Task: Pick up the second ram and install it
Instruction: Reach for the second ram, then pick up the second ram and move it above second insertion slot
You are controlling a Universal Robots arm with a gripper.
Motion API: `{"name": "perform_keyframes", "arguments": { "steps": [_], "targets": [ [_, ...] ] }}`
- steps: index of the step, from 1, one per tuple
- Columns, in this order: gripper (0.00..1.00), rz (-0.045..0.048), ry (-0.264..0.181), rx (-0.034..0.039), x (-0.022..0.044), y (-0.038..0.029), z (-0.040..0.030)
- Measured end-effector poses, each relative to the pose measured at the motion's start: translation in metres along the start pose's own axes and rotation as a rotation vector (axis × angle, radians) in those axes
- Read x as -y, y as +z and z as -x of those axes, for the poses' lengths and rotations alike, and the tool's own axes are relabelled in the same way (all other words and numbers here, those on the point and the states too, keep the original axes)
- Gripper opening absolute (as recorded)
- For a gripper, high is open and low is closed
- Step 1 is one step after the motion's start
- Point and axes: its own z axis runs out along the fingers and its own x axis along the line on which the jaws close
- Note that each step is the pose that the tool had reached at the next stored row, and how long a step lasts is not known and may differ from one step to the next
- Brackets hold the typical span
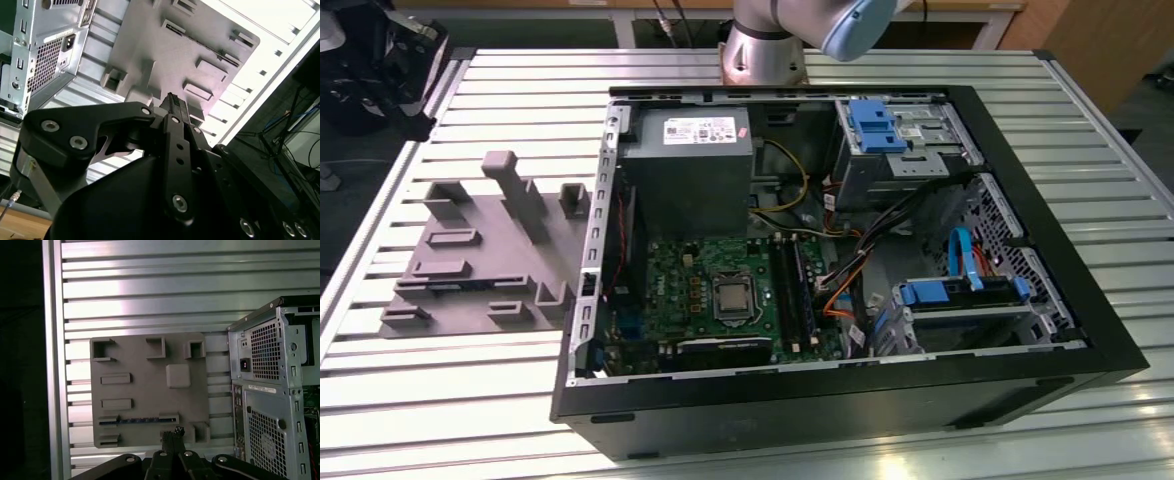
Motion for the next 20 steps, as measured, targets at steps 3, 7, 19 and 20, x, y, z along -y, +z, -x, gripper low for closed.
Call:
{"name": "perform_keyframes", "arguments": {
  "steps": [3,7,19,20],
  "targets": [
    [0.11,0.0,0.0,0.0,0.0,0.0,-0.0004],
    [0.11,0.0,-0.001,0.0,0.0,0.0,-0.0004],
    [0.11,0.0007,-0.033,-0.0015,0.0001,0.0,-0.0004],
    [0.11,0.001,-0.041,-0.0017,0.0001,0.0,-0.0004]
  ]
}}
